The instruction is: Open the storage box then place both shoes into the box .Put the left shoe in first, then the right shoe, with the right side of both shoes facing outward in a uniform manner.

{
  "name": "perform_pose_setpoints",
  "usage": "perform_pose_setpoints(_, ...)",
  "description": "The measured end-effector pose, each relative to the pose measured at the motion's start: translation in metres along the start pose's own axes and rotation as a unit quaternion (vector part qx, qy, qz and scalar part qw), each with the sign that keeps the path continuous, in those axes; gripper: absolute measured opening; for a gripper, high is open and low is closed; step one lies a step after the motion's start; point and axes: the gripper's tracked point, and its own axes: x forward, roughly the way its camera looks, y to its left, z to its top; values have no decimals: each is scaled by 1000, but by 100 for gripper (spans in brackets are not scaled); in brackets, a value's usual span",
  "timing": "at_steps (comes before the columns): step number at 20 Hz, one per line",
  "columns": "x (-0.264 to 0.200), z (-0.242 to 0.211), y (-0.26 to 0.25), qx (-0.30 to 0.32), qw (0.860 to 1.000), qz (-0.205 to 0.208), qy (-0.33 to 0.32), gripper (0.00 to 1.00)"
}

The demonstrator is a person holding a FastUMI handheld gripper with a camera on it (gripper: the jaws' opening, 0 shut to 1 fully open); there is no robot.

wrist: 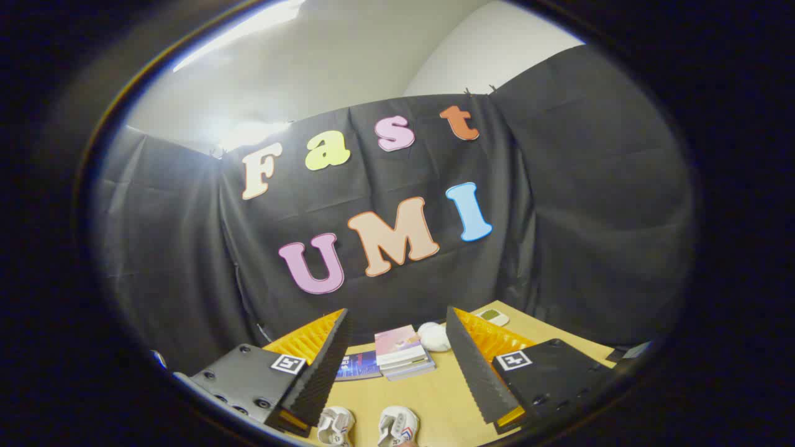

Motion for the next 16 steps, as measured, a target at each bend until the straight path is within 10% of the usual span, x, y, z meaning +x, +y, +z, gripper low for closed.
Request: perform_pose_setpoints(16,74,8,48,-33,996,77,-4,95)
